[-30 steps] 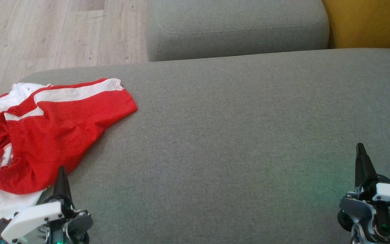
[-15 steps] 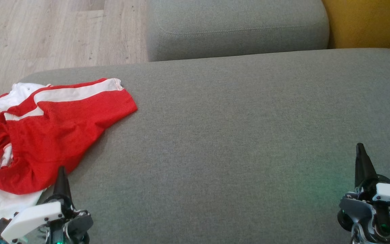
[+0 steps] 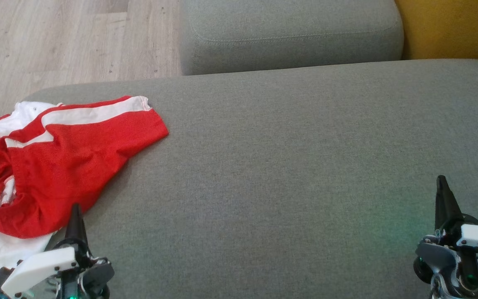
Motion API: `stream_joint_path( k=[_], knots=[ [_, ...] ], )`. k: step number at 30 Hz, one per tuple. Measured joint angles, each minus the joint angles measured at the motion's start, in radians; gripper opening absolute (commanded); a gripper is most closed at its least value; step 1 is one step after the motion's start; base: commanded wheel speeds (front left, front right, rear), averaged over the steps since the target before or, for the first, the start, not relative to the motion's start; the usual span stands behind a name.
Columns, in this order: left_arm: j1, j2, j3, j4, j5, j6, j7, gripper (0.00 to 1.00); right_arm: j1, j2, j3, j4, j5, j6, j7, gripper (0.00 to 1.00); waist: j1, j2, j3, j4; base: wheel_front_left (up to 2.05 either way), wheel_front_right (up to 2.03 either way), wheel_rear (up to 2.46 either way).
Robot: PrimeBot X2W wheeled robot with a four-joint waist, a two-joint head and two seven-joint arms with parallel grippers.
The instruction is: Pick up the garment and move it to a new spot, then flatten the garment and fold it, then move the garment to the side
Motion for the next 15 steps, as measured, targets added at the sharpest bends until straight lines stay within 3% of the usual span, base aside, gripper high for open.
stream_joint_path(
  k=[15],
  knots=[
    [0.0,0.0,0.0,0.0,0.0,0.0,0.0,0.0,0.0,0.0,0.0,0.0,0.0,0.0,0.0,0.0,0.0,0.0,0.0,0.0,0.0,0.0,0.0]
  ],
)
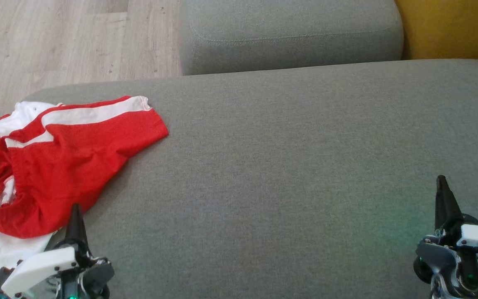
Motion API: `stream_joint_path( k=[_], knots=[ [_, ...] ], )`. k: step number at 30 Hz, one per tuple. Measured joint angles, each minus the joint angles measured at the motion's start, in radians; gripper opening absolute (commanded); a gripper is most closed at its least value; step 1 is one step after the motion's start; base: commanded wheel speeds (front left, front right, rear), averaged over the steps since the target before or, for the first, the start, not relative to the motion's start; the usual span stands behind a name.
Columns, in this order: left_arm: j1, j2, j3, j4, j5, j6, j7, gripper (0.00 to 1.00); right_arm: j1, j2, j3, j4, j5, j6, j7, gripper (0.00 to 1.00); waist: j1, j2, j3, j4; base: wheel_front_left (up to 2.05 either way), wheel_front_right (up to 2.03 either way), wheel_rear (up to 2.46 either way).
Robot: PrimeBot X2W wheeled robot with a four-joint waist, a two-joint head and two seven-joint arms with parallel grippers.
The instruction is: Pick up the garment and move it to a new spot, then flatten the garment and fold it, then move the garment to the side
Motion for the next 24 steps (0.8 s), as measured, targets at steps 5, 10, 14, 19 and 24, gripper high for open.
stream_joint_path(
  k=[5,10,14,19,24],
  knots=[
    [0.025,-0.002,-0.008,0.044,0.0,0.001,-0.001,1.0,0.027,0.003,0.002,0.045,0.0,-0.001,0.0,1.0,0.0,0.0,0.0,0.0,0.0,0.0,0.0],
    [0.068,-0.004,-0.013,0.084,0.0,0.001,-0.005,1.0,0.068,0.005,0.008,0.081,0.0,-0.001,-0.001,1.0,0.0,0.0,-0.004,0.001,0.0,0.0,0.0],
    [0.109,-0.007,-0.015,0.125,0.0,0.001,-0.01,1.0,0.109,0.007,0.013,0.12,0.0,-0.001,-0.001,1.0,0.0,0.0,-0.007,0.001,0.0,0.0,0.0],
    [0.108,-0.007,-0.037,0.115,0.002,0.001,-0.021,1.0,0.108,0.007,0.034,0.104,0.0,-0.001,-0.007,1.0,0.0,0.0,-0.013,0.002,0.0,0.0,0.0],
    [0.108,-0.009,-0.045,0.101,0.026,0.001,-0.035,1.0,0.108,0.007,0.056,0.089,-0.005,-0.001,-0.021,1.0,0.0,0.0,-0.019,0.003,0.0,0.0,0.0]
  ],
)
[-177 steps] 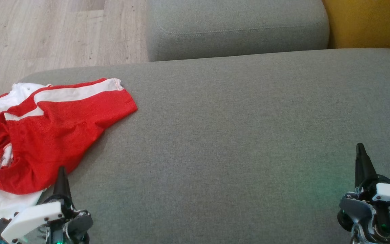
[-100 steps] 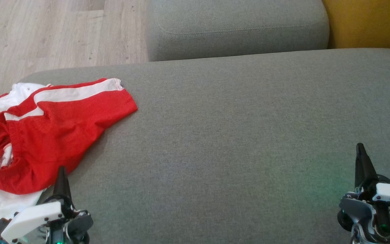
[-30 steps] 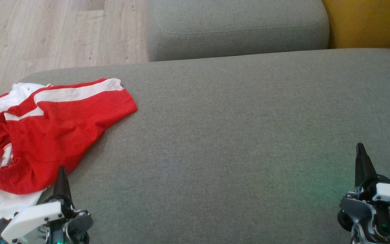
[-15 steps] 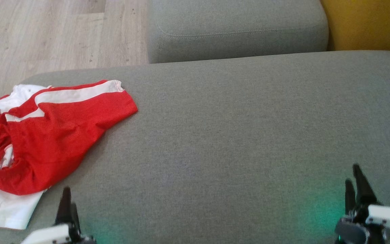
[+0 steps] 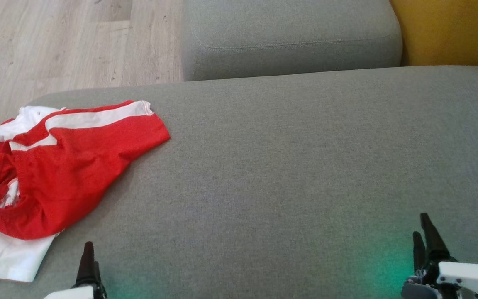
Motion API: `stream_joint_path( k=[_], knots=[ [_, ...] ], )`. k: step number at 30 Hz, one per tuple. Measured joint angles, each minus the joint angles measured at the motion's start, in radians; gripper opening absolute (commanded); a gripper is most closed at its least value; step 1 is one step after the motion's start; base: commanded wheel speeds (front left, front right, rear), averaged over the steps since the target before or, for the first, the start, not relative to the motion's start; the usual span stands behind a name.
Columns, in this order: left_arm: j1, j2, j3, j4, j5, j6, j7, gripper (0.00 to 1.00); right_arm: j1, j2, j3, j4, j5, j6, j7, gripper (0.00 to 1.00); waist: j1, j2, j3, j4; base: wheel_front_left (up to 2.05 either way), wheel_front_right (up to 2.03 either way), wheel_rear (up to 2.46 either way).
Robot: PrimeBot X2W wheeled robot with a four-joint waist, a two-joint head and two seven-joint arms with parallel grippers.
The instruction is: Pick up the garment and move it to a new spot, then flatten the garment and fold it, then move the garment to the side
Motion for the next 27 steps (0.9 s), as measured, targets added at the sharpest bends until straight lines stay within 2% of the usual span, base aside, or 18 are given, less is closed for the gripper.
stream_joint_path(
  k=[6,14,27],
  knots=[
    [0.0,0.0,-0.005,-0.023,0.097,0.0,-0.015,1.0,0.0,-0.003,0.041,0.0,-0.072,0.0,-0.026,1.0,0.0,0.0,-0.008,0.002,0.0,0.0,0.0],
    [0.001,0.0,-0.032,-0.064,0.232,0.002,-0.037,1.0,0.0,-0.003,0.044,-0.011,-0.252,0.0,-0.051,1.0,0.0,0.0,-0.018,0.008,0.0,0.0,0.0],
    [0.003,0.001,-0.087,-0.1,0.439,0.043,-0.077,1.0,0.0,-0.003,0.104,-0.039,-0.454,0.0,-0.088,1.0,0.0,0.0,-0.039,0.014,0.0,0.0,0.0]
  ],
)
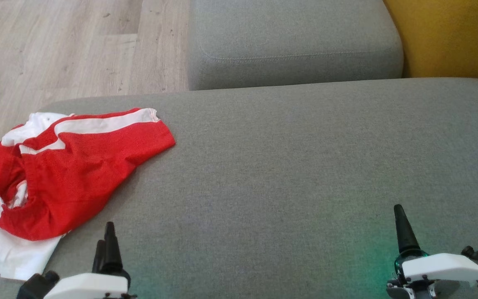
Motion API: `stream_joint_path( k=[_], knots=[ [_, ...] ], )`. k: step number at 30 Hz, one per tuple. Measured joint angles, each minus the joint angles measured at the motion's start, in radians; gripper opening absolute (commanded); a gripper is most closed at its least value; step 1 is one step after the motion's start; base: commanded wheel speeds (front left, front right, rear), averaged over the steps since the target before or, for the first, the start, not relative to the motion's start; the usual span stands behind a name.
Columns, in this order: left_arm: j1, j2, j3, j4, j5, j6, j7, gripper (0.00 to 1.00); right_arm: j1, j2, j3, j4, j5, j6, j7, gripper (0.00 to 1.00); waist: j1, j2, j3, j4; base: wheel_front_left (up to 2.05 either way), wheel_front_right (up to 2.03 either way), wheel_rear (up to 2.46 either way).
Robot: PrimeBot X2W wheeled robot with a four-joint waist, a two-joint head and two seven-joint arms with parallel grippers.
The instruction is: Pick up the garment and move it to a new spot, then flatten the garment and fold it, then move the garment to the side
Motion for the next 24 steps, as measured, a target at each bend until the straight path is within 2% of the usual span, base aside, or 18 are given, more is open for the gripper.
stream_joint_path(
  k=[24],
  knots=[
    [0.021,0.001,-0.071,-0.03,0.305,0.057,-0.067,1.0,0.002,0.0,0.054,-0.012,-0.275,0.0,-0.067,1.0,0.0,0.0,-0.035,0.009,0.0,0.0,0.0]
  ],
)
